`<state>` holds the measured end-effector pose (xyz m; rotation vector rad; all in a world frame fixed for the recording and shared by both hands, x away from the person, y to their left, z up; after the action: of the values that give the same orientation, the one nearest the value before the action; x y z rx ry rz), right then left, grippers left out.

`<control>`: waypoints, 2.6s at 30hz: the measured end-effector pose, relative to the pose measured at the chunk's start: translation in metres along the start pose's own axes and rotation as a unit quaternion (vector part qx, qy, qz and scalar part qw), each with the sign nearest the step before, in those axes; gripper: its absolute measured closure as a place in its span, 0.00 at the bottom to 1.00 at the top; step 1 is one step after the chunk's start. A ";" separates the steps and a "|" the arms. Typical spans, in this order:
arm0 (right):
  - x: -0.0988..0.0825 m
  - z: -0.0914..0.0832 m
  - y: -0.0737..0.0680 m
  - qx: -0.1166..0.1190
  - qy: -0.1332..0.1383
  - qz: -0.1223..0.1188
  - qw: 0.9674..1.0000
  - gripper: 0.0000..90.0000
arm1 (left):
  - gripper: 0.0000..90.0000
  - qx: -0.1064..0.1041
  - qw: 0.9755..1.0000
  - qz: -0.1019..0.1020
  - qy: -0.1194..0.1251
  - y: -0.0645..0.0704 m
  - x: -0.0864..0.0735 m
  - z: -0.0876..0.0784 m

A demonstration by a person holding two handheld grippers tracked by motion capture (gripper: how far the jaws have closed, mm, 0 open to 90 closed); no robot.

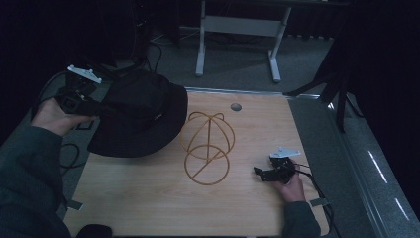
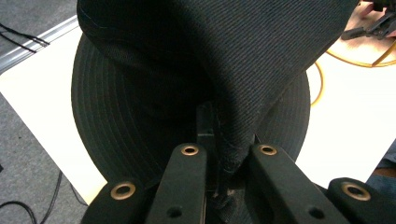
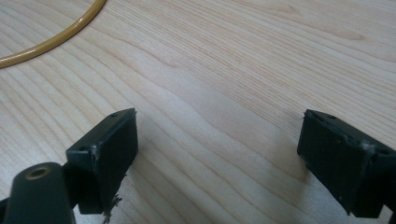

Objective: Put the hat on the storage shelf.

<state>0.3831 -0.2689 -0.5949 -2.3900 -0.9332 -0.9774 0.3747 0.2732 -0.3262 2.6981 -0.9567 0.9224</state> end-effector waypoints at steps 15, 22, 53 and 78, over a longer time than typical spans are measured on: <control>0.000 0.000 0.000 0.000 0.000 0.000 1.000 0.14 | 0.98 -0.001 1.000 0.004 0.008 0.000 0.007 -0.009; 0.000 0.000 0.000 0.000 0.000 0.000 1.000 0.14 | 0.98 -0.006 1.000 0.002 0.019 0.000 0.009 -0.015; 0.000 0.000 0.000 0.000 0.000 0.000 1.000 0.14 | 0.98 -0.047 0.997 0.014 0.060 0.007 0.019 -0.033; 0.000 0.000 0.000 0.000 0.000 0.000 1.000 0.14 | 0.98 -0.074 0.993 0.050 0.074 0.027 0.035 -0.043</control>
<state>0.3831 -0.2688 -0.5949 -2.3896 -0.9328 -0.9773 0.3579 0.2467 -0.2731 2.4424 -1.0909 1.0103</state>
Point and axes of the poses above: each handheld gripper's, and its own axes: z roughly forward along the jaws, x roughly out of its top, y roughly to its right, the point moved 4 cm from there along z, roughly forward along the jaws, and after that the axes turned 9 degrees about x, right-handed, at the moved point
